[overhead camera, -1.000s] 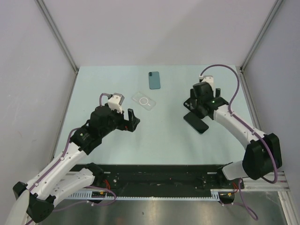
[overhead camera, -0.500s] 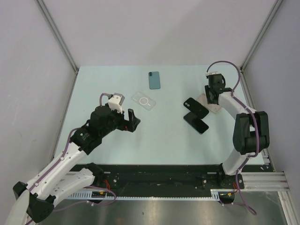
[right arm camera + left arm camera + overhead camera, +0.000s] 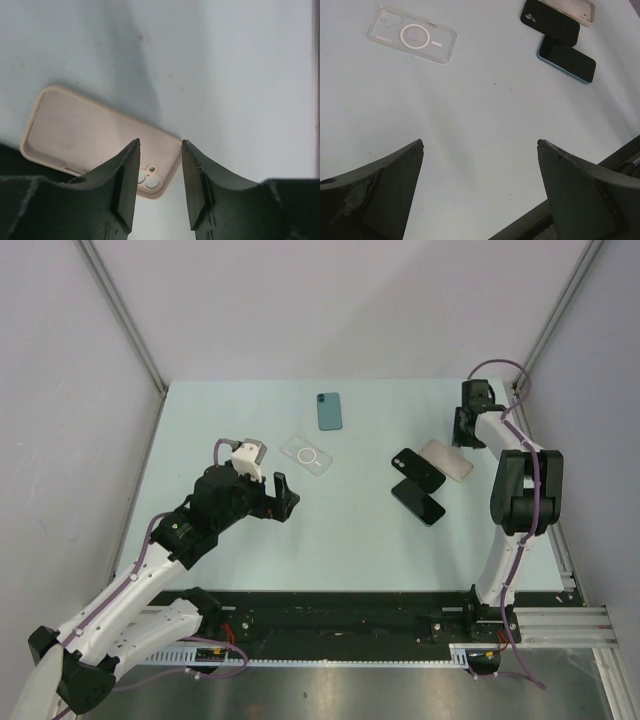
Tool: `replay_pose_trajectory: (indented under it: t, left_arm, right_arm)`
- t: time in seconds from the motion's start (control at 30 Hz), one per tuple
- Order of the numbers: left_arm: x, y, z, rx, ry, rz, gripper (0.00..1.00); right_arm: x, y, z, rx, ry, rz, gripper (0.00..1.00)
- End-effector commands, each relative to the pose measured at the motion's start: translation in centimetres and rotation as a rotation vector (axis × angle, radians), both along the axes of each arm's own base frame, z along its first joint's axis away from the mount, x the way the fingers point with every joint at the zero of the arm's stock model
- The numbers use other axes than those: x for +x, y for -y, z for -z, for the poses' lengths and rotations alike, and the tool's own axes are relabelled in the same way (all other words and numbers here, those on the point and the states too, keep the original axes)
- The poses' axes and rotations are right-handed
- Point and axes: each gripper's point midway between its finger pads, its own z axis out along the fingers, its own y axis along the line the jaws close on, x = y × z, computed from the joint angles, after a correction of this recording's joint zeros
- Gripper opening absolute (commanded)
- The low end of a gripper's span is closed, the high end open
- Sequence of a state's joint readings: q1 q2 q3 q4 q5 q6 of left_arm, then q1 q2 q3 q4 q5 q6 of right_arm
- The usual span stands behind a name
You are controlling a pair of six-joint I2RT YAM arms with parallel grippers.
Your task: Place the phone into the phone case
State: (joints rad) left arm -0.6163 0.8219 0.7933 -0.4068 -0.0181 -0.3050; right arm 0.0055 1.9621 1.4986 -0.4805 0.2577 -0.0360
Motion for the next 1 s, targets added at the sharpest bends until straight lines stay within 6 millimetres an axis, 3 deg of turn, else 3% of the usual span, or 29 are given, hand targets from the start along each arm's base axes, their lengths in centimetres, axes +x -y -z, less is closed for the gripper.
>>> replay_pose_trajectory:
  t: [0.0, 0.17, 0.33, 0.9, 0.97]
  left_arm:
    - [0.2, 0.4, -1.9, -0.022, 0.042, 0.018, 1.0]
    - [0.0, 0.3, -2.1, -0.025, 0.047, 0.018, 1.0]
    - [0.0, 0.2, -2.2, -0.028, 0.051, 0.016, 1.0]
    - [0.2, -0.3, -1.6, 0.007, 0.04, -0.009, 1.0]
    - [0.2, -0.4, -1.5, 0.007, 0.038, -0.011, 1.0]
  right_arm:
    - [-2.3, 3.6, 0.1, 0.215, -0.017, 0.432, 0.43]
    - [-3.2, 4.0, 0.1, 0.234, 0.021, 0.537, 0.41]
    - [-4.5, 3.7, 1.7, 0.256, -0.004, 0.58, 0.41]
    - [-5.2, 3.3, 4.6, 0.288, -0.022, 0.59, 0.37]
    - [-5.1, 3.4, 4.4, 0.283, -0.012, 0.583, 0.33]
